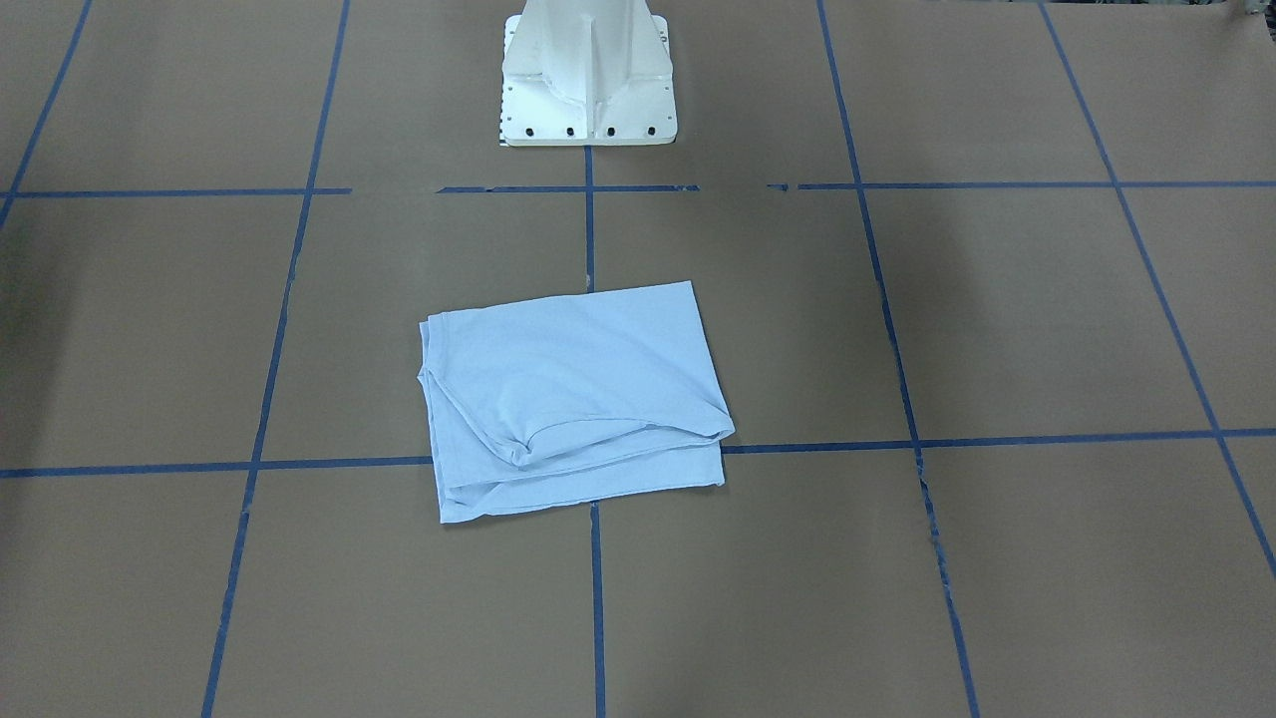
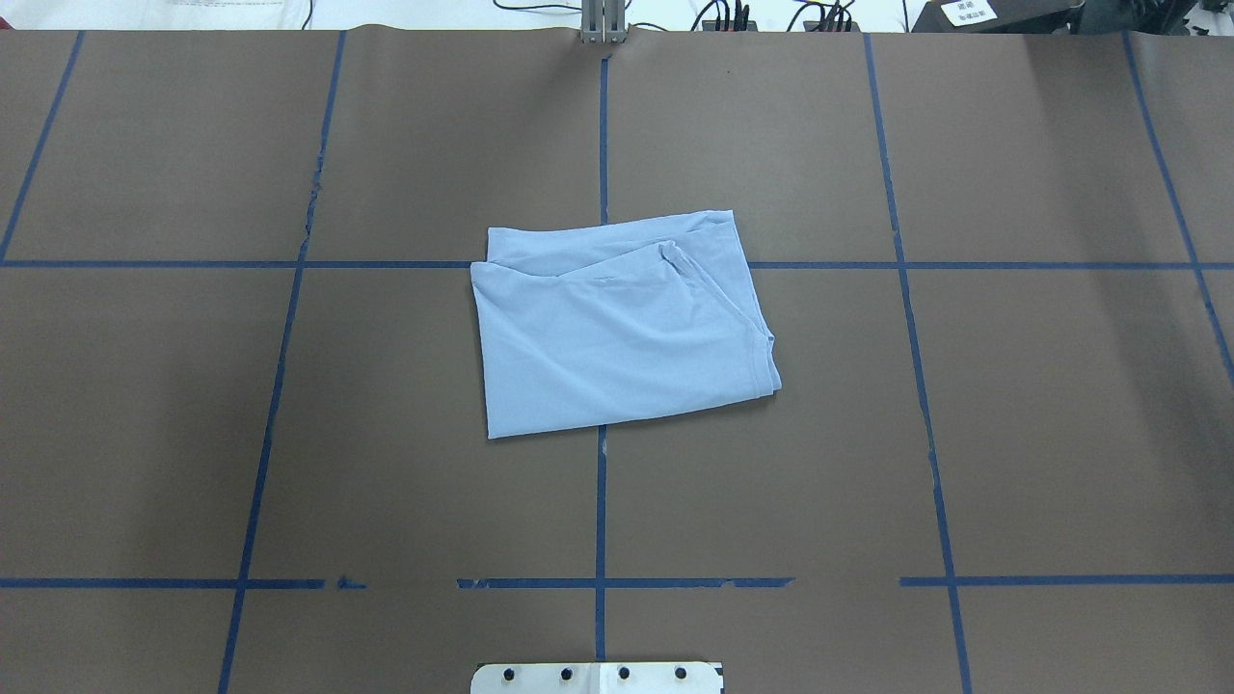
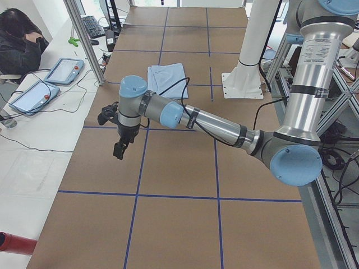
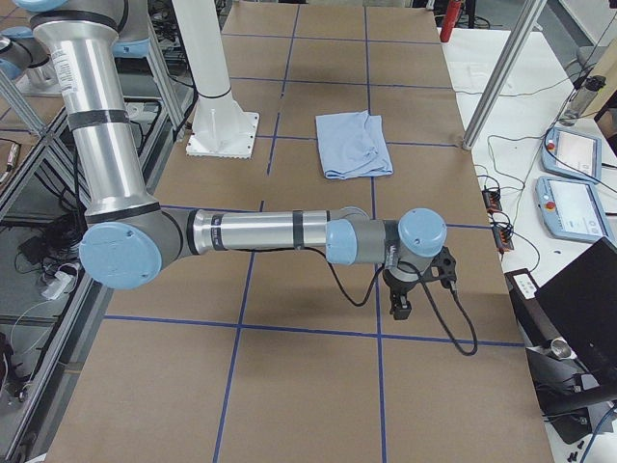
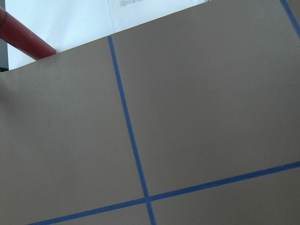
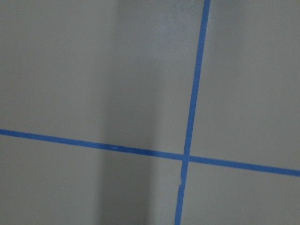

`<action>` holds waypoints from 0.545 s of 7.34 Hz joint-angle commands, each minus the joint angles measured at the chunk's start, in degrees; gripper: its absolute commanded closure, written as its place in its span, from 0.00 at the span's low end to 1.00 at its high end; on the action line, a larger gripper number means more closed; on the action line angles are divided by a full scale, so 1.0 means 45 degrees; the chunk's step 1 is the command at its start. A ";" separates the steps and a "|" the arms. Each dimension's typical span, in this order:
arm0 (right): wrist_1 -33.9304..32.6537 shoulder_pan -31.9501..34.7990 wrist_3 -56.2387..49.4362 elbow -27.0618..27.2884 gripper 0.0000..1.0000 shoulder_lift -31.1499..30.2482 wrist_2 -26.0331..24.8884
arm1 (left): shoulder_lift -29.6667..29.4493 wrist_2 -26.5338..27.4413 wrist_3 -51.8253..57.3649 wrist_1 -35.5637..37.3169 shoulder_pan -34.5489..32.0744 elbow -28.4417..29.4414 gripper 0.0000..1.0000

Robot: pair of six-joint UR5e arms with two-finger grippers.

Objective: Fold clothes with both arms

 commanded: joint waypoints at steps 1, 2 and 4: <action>-0.0200 0.0444 -0.0113 0.1154 0.00 -0.1860 0.0161 | 0.1322 -0.0751 0.0883 -0.1232 -0.0314 0.0582 0.00; -0.0124 0.0405 -0.0035 0.1217 0.00 -0.2099 0.0062 | 0.1561 -0.0654 0.0863 -0.1669 -0.0294 0.1435 0.00; 0.0092 0.0385 0.0199 0.1433 0.00 -0.2355 0.0295 | 0.1700 -0.0770 0.0766 -0.1557 -0.0313 0.1270 0.00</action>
